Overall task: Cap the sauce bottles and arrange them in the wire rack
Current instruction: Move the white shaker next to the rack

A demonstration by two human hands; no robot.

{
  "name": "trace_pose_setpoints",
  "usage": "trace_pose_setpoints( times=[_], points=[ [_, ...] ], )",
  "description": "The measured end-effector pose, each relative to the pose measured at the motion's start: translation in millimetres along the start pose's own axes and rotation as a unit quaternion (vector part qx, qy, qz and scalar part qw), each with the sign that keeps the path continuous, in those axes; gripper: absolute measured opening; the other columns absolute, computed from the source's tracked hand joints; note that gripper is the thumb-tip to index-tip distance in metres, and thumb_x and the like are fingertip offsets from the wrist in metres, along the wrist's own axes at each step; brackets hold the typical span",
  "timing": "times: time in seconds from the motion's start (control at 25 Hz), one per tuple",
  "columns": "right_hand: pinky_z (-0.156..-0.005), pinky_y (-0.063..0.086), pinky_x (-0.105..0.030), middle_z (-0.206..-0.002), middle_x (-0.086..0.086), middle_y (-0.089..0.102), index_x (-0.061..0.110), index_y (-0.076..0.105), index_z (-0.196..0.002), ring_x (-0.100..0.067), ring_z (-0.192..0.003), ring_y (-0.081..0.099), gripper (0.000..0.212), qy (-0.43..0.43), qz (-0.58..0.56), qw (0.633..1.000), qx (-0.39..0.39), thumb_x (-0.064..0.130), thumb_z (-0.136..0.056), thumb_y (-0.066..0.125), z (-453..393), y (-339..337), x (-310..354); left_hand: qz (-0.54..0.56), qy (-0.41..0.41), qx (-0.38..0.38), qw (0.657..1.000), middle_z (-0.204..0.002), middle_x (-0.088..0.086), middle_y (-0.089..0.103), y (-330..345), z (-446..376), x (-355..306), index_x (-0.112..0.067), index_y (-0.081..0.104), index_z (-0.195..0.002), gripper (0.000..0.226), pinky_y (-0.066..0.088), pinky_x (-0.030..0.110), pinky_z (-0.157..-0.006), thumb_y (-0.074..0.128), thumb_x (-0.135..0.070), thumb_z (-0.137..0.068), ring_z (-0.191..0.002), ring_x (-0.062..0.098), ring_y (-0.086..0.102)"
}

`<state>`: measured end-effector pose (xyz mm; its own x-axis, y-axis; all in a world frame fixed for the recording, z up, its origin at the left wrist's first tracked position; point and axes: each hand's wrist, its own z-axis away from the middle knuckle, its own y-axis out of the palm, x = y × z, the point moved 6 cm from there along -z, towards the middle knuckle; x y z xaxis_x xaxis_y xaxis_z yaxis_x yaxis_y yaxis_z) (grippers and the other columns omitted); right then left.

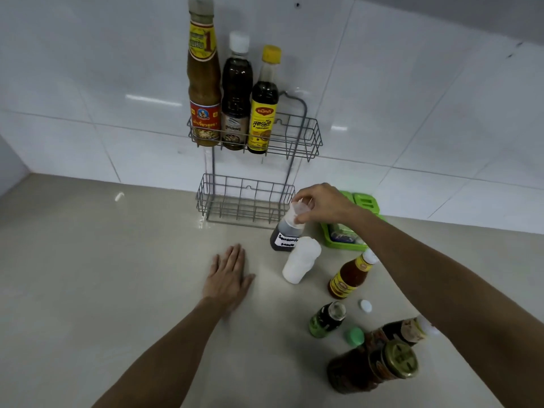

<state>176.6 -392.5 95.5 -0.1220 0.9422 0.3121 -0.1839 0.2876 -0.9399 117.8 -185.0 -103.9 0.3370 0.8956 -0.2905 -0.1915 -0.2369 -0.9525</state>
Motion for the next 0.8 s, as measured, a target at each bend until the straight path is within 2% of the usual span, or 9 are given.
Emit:
trace_pose_setpoints(
  times=[0.2,0.32,0.44,0.6,0.8],
  points=[
    [-0.08,0.05,-0.03,-0.106,-0.004,0.07,0.022,0.07,-0.115,-0.021,-0.093,0.064,0.049,0.022,0.036,0.999,0.007,0.034,-0.068,0.08,-9,-28,-43,-0.009,-0.019,-0.047,0.999,-0.165,0.001,0.008,5,-13,-12,-0.016,0.012,-0.156,0.087,-0.008,0.038,-0.119,-0.001,-0.063,-0.084,-0.153,0.018,0.003],
    [-0.082,0.049,-0.032,-0.112,-0.006,0.069,0.022,0.069,-0.116,-0.024,-0.097,0.063,0.05,0.033,0.087,0.996,0.01,0.035,-0.069,0.079,-25,-31,-57,-0.02,-0.023,-0.071,0.997,-0.163,0.001,0.017,5,-11,-11,-0.017,0.02,-0.155,0.08,-0.004,0.038,-0.119,0.008,-0.061,-0.089,-0.152,0.018,0.012],
    [-0.085,0.051,-0.035,-0.116,-0.007,0.068,0.024,0.068,-0.115,-0.028,-0.101,0.063,0.052,0.067,0.086,0.994,-0.022,0.039,-0.066,0.079,-41,-26,-74,-0.026,-0.027,-0.091,0.995,-0.161,0.001,0.025,5,-11,-9,-0.018,0.028,-0.153,0.076,0.002,0.039,-0.119,0.017,-0.061,-0.091,-0.15,0.018,0.019],
    [-0.088,0.05,-0.035,-0.122,-0.007,0.066,0.024,0.063,-0.122,-0.031,-0.107,0.062,0.059,0.092,0.068,0.992,-0.054,0.04,-0.068,0.078,-60,-17,-87,-0.029,-0.029,-0.101,0.994,-0.161,0.0,0.026,5,-11,-10,-0.019,0.029,-0.153,0.074,0.003,0.038,-0.119,0.021,-0.061,-0.092,-0.15,0.016,0.02],
    [-0.077,0.044,-0.034,-0.11,-0.013,0.064,0.017,0.051,-0.12,-0.035,-0.098,0.061,0.054,0.089,0.083,0.991,-0.057,0.034,-0.074,0.075,-76,-2,-89,-0.027,-0.027,-0.104,0.994,-0.162,-0.001,0.021,4,-11,-11,-0.021,0.024,-0.155,0.074,0.001,0.037,-0.12,0.02,-0.061,-0.093,-0.151,0.014,0.015]
  ],
)
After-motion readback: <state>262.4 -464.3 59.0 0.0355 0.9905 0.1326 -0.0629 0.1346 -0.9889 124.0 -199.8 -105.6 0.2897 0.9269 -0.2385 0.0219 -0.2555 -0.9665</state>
